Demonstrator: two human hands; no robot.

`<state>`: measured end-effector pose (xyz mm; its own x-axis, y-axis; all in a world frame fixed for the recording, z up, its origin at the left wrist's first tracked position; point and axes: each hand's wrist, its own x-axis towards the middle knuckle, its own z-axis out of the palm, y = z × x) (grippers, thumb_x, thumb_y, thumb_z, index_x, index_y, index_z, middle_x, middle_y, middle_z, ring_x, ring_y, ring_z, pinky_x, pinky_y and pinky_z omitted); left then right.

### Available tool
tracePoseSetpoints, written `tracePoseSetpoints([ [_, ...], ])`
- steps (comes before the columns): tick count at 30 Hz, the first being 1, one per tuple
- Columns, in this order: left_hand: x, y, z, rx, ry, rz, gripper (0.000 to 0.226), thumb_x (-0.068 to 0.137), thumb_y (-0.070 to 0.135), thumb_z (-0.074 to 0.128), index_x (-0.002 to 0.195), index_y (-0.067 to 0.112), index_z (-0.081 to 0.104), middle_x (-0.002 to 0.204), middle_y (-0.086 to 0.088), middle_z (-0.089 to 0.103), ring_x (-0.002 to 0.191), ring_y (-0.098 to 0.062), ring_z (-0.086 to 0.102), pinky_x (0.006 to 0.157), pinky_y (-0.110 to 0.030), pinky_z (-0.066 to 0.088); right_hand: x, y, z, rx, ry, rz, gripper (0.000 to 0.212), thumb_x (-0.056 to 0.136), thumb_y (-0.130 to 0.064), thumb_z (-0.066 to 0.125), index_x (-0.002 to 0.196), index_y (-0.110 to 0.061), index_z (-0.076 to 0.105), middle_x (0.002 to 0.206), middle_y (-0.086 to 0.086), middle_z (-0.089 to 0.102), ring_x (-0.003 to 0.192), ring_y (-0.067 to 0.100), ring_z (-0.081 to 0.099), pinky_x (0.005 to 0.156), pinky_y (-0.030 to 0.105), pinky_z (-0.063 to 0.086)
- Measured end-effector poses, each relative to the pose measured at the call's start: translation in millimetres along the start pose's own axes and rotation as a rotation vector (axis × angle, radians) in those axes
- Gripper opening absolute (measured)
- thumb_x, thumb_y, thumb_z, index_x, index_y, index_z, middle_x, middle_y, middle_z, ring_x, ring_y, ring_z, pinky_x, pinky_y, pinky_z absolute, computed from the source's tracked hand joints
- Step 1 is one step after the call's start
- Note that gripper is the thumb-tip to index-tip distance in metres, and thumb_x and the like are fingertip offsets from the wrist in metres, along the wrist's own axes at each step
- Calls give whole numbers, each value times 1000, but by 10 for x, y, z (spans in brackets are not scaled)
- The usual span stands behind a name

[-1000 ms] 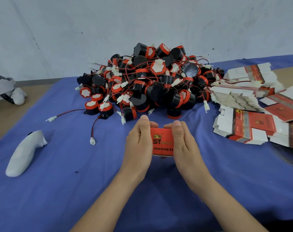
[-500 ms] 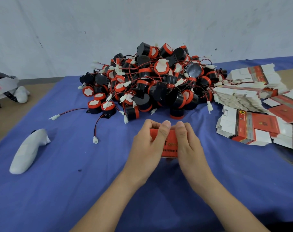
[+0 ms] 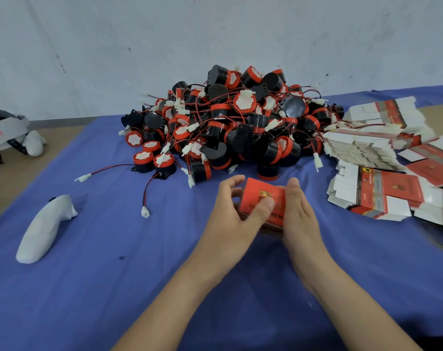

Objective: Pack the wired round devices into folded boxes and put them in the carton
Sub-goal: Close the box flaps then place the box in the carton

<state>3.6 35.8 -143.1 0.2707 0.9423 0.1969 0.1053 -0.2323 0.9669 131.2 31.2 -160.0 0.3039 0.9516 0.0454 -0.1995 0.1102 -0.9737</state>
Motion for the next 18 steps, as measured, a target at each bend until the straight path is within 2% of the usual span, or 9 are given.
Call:
tracePoseSetpoints([
  [2, -11, -12, 22, 48, -28, 10, 53, 93, 39, 68, 135, 45, 37, 113, 18, 64, 99, 7, 64, 77, -5, 47, 8, 28, -4, 16, -26, 53, 50, 99, -63, 41, 117, -21, 61, 105, 6, 76, 98, 24, 74, 87, 43, 60],
  [6, 12, 8, 3, 52, -10, 48, 53, 98, 38, 62, 145, 38, 38, 109, 19, 69, 102, 3, 66, 82, -6, 47, -25, 26, 21, 118, -142, 42, 60, 79, -61, 64, 124, -23, 53, 109, 3, 77, 102, 24, 75, 77, 29, 61],
  [9, 28, 35, -26, 77, -13, 84, 48, 100, 38, 57, 145, 36, 41, 109, 22, 69, 103, 4, 66, 84, -6, 47, 0, 9, -7, 137, -198, 14, 70, 75, -61, 70, 131, -25, 49, 114, 3, 75, 103, 24, 74, 80, 28, 61],
  [12, 33, 27, -65, 90, -22, 104, 41, 102, 38, 54, 142, 37, 44, 112, 20, 70, 105, 1, 66, 91, -14, 50, 27, 17, -30, 109, -235, 27, 76, 79, -61, 75, 138, -25, 44, 120, 3, 73, 106, 24, 73, 88, 35, 60],
  [15, 36, 6, -99, 83, -34, 103, 43, 104, 39, 50, 146, 33, 44, 119, 17, 68, 112, -2, 64, 99, -29, 53, 45, 44, -58, 85, -257, 35, 71, 81, -57, 73, 139, -24, 46, 124, 5, 71, 108, 25, 72, 93, 41, 58],
  [18, 44, -22, -114, 63, -32, 82, 36, 105, 37, 47, 140, 41, 47, 120, 15, 69, 114, -4, 64, 102, -34, 52, 59, 63, -74, 65, -264, 27, 60, 85, -53, 67, 134, -23, 50, 118, 3, 73, 105, 24, 73, 87, 37, 60],
])
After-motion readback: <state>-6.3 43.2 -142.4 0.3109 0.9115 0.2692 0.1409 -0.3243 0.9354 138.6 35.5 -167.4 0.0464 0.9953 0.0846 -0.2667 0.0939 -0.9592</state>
